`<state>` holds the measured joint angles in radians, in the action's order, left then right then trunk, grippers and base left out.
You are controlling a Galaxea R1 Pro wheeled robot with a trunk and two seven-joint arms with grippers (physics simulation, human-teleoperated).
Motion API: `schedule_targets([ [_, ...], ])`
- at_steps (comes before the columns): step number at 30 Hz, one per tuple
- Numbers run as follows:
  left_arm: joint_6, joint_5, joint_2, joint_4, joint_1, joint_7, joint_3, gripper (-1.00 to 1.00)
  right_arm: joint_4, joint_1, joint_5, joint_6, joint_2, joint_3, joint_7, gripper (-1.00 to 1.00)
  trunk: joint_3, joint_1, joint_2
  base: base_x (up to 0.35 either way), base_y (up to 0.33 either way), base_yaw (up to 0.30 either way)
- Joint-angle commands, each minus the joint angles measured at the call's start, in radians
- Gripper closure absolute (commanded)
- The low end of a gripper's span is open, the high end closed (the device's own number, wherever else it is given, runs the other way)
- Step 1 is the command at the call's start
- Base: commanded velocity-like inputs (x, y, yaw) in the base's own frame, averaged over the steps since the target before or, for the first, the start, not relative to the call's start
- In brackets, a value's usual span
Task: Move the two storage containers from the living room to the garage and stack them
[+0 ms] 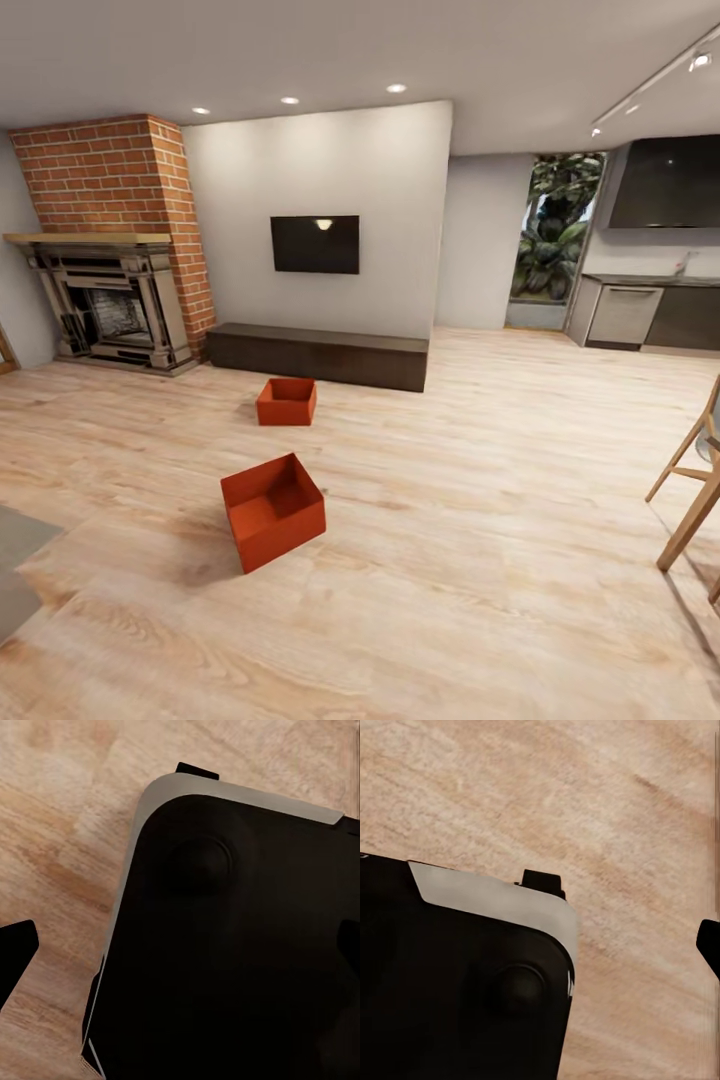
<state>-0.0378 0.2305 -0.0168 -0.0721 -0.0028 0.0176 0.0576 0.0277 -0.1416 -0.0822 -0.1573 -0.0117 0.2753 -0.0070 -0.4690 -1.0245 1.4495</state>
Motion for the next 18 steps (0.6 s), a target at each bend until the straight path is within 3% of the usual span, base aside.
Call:
schedule_targets([
  [1, -0.002, 0.001, 0.0, 0.0, 0.0, 0.001, 0.005, -1.0, 0.003, -0.001, -0.009, -0.006, 0.0, 0.008, -0.001, -1.0, -0.001, -0.001, 0.0, 0.313, -0.012, 0.155],
  [18, -0.002, 0.001, 0.001, 0.0, 0.0, 0.001, 0.005, -1.0, 0.003, -0.001, -0.008, -0.005, -0.001, 0.007, -0.001, -1.0, -0.001, -0.001, 0.0, 0.315, -0.001, 0.256],
])
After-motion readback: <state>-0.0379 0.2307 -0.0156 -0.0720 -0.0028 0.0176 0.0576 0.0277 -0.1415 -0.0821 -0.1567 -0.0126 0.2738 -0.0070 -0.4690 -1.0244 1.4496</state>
